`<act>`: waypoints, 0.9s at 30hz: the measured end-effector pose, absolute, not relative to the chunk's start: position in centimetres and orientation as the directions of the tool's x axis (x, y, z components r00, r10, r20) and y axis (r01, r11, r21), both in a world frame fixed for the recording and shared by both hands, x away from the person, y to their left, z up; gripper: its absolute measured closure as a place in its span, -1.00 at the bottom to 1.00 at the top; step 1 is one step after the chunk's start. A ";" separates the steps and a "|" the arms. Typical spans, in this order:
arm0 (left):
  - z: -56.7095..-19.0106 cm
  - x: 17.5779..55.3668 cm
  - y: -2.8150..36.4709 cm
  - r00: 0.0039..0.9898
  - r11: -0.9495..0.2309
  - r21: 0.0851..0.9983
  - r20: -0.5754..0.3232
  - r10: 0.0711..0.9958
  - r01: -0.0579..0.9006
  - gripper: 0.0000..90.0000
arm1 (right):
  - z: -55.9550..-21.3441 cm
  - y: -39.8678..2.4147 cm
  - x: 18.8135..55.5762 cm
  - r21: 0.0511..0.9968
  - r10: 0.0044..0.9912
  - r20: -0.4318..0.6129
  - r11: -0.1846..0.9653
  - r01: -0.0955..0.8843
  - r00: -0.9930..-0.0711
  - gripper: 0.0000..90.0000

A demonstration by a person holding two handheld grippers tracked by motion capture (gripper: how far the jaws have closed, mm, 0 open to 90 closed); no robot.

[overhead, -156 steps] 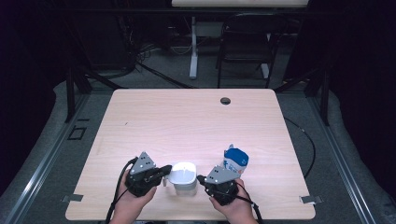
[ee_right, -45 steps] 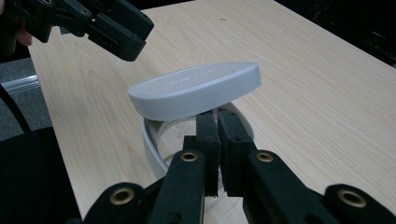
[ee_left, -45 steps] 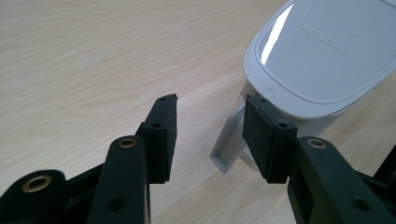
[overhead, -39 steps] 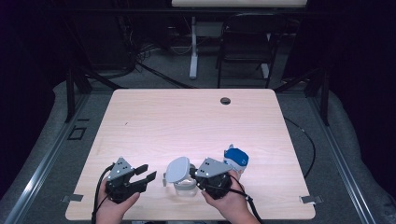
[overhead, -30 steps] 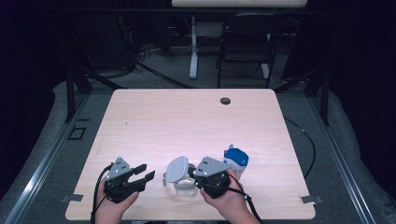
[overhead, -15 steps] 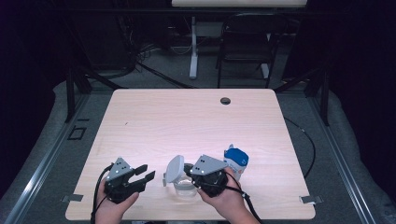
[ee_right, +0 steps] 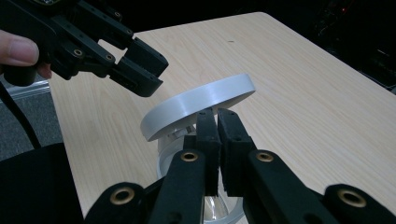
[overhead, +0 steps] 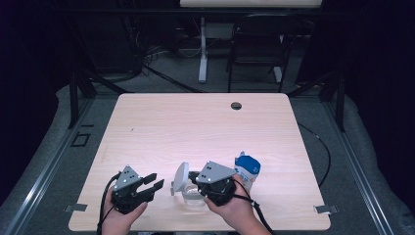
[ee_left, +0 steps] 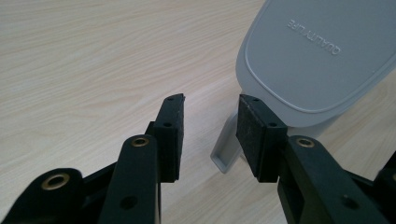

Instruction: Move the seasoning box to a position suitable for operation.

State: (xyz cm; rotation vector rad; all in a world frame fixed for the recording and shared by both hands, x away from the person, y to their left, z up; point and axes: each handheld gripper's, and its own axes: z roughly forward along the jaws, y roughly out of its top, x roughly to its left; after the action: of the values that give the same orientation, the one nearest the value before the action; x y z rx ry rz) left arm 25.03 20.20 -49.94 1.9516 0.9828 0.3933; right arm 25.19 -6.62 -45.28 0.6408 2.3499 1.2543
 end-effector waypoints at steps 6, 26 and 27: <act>-49.9 25.0 20.3 0.630 -0.283 0.826 -0.108 0.769 0.487 0.38 | -45.2 -6.4 25.3 0.844 0.563 -0.134 0.496 0.203 -0.816 0.95; -50.0 25.1 20.5 0.625 -0.281 0.826 -0.107 0.773 0.489 0.38 | -44.6 -5.3 25.4 0.843 0.549 -0.146 0.504 0.187 -0.823 0.94; -50.0 25.2 20.6 0.627 -0.286 0.826 -0.101 0.772 0.486 0.38 | -44.6 -5.3 25.4 0.844 0.548 -0.144 0.503 0.187 -0.824 0.94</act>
State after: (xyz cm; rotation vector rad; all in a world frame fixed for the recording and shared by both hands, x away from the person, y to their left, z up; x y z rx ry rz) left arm 25.15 20.62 -49.96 1.9475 0.9931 0.4007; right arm 25.36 -5.28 -44.61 0.6081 2.3557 1.2524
